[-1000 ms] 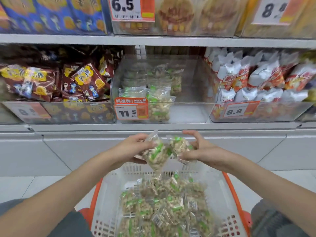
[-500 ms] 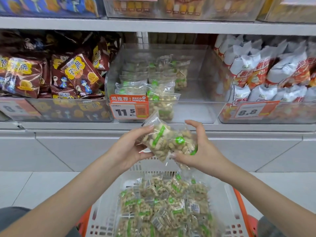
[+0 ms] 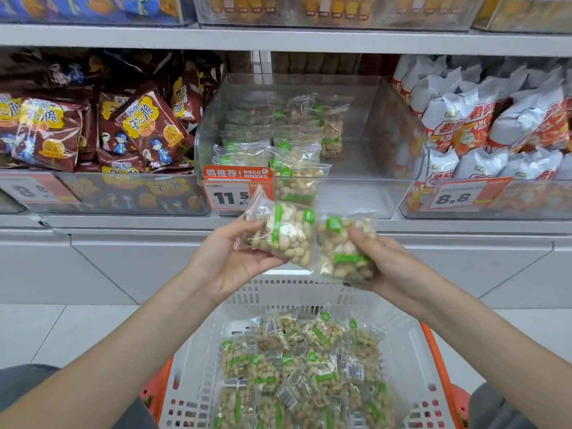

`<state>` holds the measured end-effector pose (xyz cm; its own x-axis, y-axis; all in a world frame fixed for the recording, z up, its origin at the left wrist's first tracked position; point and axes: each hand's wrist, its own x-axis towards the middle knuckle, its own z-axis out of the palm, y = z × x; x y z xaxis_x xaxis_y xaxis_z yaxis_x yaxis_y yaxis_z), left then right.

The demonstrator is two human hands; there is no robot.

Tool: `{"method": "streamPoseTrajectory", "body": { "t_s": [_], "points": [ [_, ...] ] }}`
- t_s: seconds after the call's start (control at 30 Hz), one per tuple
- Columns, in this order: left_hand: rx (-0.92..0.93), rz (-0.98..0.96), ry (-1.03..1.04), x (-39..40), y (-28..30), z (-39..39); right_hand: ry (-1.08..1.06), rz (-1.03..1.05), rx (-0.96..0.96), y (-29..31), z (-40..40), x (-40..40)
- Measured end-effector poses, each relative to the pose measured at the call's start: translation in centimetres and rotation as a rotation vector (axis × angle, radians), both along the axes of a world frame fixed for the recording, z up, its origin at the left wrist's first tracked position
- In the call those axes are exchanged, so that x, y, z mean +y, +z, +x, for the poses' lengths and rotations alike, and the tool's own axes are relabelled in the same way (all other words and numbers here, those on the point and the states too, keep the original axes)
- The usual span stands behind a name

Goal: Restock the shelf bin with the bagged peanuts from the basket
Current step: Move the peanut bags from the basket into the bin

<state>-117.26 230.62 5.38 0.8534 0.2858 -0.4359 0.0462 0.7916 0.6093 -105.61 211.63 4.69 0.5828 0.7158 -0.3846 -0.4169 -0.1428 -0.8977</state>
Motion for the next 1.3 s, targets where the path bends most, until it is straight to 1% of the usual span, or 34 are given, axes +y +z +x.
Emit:
{"method": "streamPoseTrajectory", "body": {
  "t_s": [0.07,0.1,0.2,0.3,0.43,0.5,0.6,0.73,0.9,1.0,1.1,1.17,1.23,1.27,1.3],
  "points": [
    [-0.037,-0.069,0.044,-0.2,-0.2,0.0,-0.116,0.054,0.139,0.0,0.2,0.1],
    [-0.048,-0.065,0.034,-0.3,-0.3,0.0,-0.175,0.072,0.179,0.1,0.2,0.1],
    [-0.049,0.023,-0.039,-1.5,-0.6,0.1,-0.258,0.061,0.161,0.1,-0.2,0.5],
    [-0.073,0.067,-0.132,-3.0,-1.2,0.0,-0.21,0.059,0.126,-0.4,-0.7,0.6],
    [-0.106,0.134,-0.226,-4.1,-1.9,0.2,-0.172,0.076,0.172,-0.4,-1.1,0.4],
    [-0.083,0.193,-0.195,-4.3,-2.0,0.5,-0.191,0.053,0.157,-0.4,-1.2,0.4],
    [0.001,0.327,-0.101,-4.3,-2.4,0.6,-0.244,0.014,0.102,-0.7,-1.5,0.5],
    [0.068,0.476,-0.038,-4.3,-2.5,0.4,-0.243,0.048,0.086,-0.8,-2.1,0.9],
    [0.095,0.519,0.014,-4.2,-3.0,0.4,-0.201,0.114,0.125,-0.6,-2.3,1.0],
    [0.075,0.507,-0.073,-4.4,-3.2,0.4,-0.145,0.126,0.093,-0.6,-2.3,1.0],
    [0.043,0.482,-0.26,-4.7,-3.0,0.2,-0.1,0.116,0.079,-0.4,-2.4,1.0],
    [-0.025,0.373,-0.353,-4.7,-2.8,0.1,-0.057,0.11,0.04,-0.2,-2.3,0.8],
    [-0.135,0.17,-0.385,-4.4,-2.4,0.1,-0.032,0.085,0.0,-0.1,-2.2,0.6],
    [-0.159,0.114,-0.388,-4.2,-2.2,0.1,-0.021,0.069,-0.02,-0.1,-2.1,0.5],
    [-0.154,0.103,-0.389,-4.1,-1.8,0.0,-0.008,0.055,-0.04,-0.1,-2.0,0.4]
  ]
}}
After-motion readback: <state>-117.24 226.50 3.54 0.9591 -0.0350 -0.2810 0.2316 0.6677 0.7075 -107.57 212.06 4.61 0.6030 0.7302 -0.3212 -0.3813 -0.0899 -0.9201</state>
